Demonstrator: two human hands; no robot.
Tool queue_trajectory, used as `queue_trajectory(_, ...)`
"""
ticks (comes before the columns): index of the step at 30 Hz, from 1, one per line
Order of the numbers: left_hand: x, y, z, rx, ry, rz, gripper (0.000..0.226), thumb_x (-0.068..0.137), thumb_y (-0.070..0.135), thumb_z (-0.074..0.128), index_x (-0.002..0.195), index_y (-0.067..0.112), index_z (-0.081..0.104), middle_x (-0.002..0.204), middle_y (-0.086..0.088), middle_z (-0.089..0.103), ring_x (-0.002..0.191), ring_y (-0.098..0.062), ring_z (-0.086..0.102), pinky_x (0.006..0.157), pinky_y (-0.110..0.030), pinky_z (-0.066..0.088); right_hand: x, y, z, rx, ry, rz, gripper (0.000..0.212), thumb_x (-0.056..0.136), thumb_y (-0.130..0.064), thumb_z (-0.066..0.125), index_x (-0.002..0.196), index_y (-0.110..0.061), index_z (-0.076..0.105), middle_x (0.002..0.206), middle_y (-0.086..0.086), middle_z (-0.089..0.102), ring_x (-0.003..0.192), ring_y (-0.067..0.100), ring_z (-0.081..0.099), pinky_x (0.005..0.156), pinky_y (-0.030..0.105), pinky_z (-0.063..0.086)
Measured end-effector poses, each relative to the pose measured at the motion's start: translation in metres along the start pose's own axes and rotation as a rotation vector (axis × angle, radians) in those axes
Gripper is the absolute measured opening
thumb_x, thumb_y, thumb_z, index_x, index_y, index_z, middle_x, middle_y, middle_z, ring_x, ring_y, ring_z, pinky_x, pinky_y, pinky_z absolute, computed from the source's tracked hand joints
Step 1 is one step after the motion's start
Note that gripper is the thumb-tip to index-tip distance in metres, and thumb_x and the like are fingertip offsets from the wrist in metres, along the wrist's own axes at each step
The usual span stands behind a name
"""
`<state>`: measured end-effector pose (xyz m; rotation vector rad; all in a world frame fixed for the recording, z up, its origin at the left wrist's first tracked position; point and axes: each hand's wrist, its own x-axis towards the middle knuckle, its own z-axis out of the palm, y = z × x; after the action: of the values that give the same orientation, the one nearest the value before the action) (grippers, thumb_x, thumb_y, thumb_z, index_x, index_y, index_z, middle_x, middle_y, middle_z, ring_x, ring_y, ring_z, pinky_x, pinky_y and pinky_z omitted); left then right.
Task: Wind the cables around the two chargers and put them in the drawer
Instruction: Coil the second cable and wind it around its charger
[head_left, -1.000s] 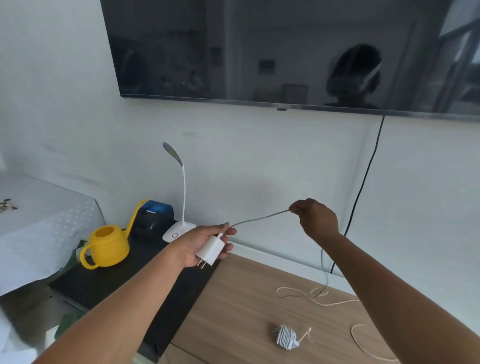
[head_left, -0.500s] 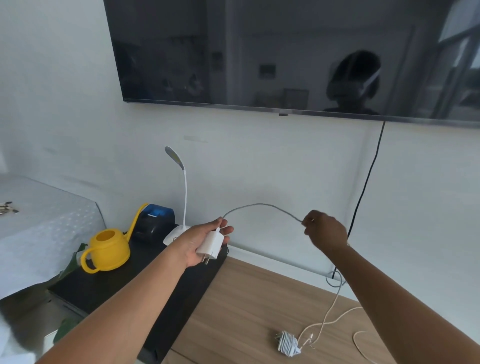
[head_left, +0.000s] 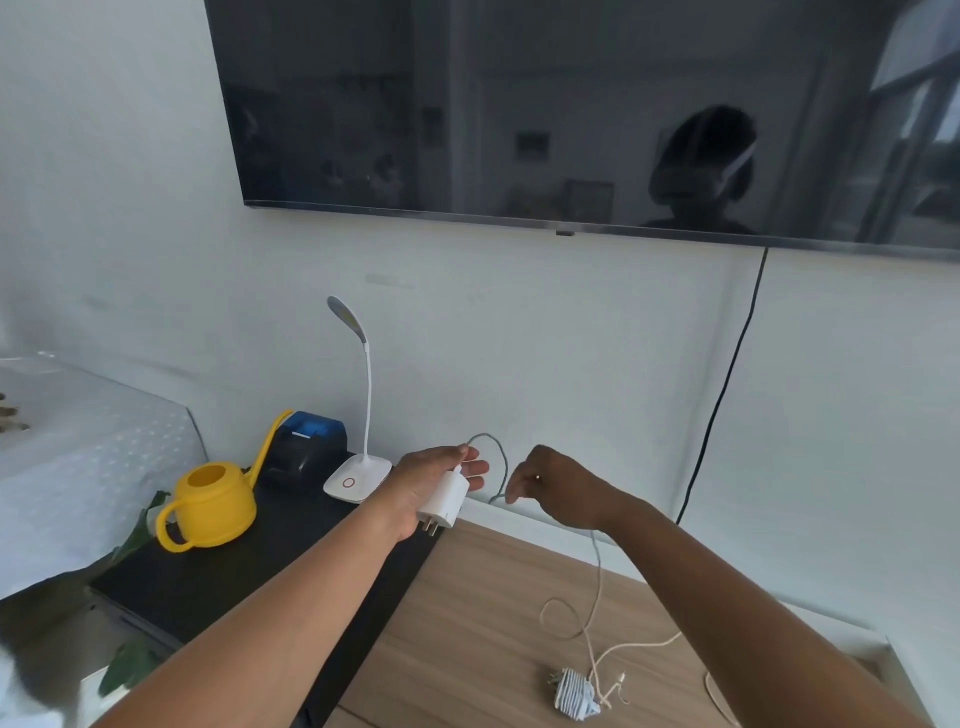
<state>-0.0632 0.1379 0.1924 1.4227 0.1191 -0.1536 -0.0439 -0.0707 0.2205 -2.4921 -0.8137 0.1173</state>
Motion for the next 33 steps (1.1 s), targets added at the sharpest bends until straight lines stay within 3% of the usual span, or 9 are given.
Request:
queue_trajectory(3,-0.002,0.000,0.005,-0.021,-0.028,-0.020,0.031,0.093,0.032,0.062,0.114,0.011,0.060,0.108,-0.007,0.075,0.099,-0.025,0.072,0.077,-0.036,0.046,0.002,-0.005,-0.002,0.060,-0.101,0.050,0.035,0.094,0.002,0.043,0.104,-0.011,0.074,0.099,-0.005,0.068,0.095,0.013,0.061,0.082,0.020,0.047)
queue_trajectory(6,-0.004,-0.003,0.007,0.006,-0.042,-0.048,0.025,0.093,0.030,0.062,0.110,0.011,0.060,0.106,-0.010,0.075,0.092,-0.031,0.073,0.068,-0.033,0.043,0.003,-0.008,-0.006,0.262,0.012,0.145,0.030,0.090,0.004,0.048,0.094,-0.010,0.074,0.075,-0.009,0.064,0.062,-0.003,0.055,0.054,0.006,0.040)
queue_trajectory(10,-0.008,-0.006,0.008,0.060,-0.065,-0.047,0.028,0.086,0.028,0.071,0.106,0.009,0.068,0.096,-0.013,0.075,0.082,-0.028,0.071,0.067,-0.030,0.047,0.009,0.000,-0.005,0.340,0.166,0.165,0.013,0.080,-0.011,0.072,0.071,-0.019,0.069,0.070,-0.006,0.066,0.063,0.003,0.058,0.066,0.024,0.047)
queue_trajectory(14,-0.011,-0.004,0.009,0.130,-0.111,-0.090,0.031,0.083,0.031,0.076,0.104,0.008,0.076,0.095,-0.007,0.076,0.076,-0.018,0.068,0.058,-0.024,0.051,0.015,0.004,-0.001,0.137,0.296,0.268,0.029,0.068,-0.045,0.080,0.070,-0.025,0.059,0.068,-0.010,0.060,0.063,0.010,0.053,0.058,0.026,0.038)
queue_trajectory(18,-0.009,-0.002,0.007,0.173,-0.140,-0.124,0.026,0.083,0.032,0.075,0.098,0.013,0.079,0.086,-0.002,0.074,0.076,-0.018,0.068,0.063,-0.027,0.050,0.016,-0.002,-0.004,-0.017,0.348,0.296,0.040,0.064,-0.060,0.076,0.076,-0.026,0.060,0.071,-0.008,0.062,0.066,0.010,0.056,0.057,0.026,0.038)
queue_trajectory(20,-0.008,0.000,0.007,0.188,-0.154,-0.117,0.025,0.083,0.030,0.075,0.099,0.011,0.079,0.086,-0.004,0.073,0.078,-0.020,0.069,0.065,-0.028,0.050,0.016,-0.002,-0.005,-0.021,0.343,0.293,0.039,0.065,-0.059,0.075,0.077,-0.025,0.062,0.071,-0.008,0.063,0.067,0.010,0.056,0.057,0.026,0.039)
queue_trajectory(24,-0.009,0.004,0.009,0.144,-0.118,-0.069,0.024,0.084,0.026,0.075,0.099,0.006,0.076,0.084,-0.007,0.071,0.073,-0.022,0.068,0.060,-0.026,0.051,0.017,0.010,-0.008,0.120,0.330,0.298,0.013,0.083,-0.040,0.068,0.074,-0.030,0.067,0.073,-0.012,0.063,0.073,0.013,0.059,0.064,0.027,0.044)
queue_trajectory(27,-0.009,0.004,0.004,0.034,-0.114,-0.075,0.023,0.083,0.027,0.074,0.099,0.010,0.074,0.082,-0.004,0.068,0.070,-0.021,0.065,0.057,-0.026,0.046,0.014,0.026,-0.010,0.185,0.362,0.348,0.021,0.087,-0.031,0.063,0.067,-0.038,0.067,0.082,-0.016,0.068,0.082,0.012,0.064,0.071,0.028,0.048)
queue_trajectory(33,-0.009,0.002,-0.008,-0.261,-0.083,-0.126,0.018,0.083,0.025,0.071,0.096,0.012,0.074,0.077,0.001,0.065,0.063,-0.013,0.064,0.048,-0.022,0.048,-0.001,0.064,-0.012,0.215,0.375,0.454,0.026,0.084,-0.024,0.065,0.063,-0.038,0.069,0.078,-0.015,0.070,0.080,0.015,0.068,0.075,0.032,0.052)
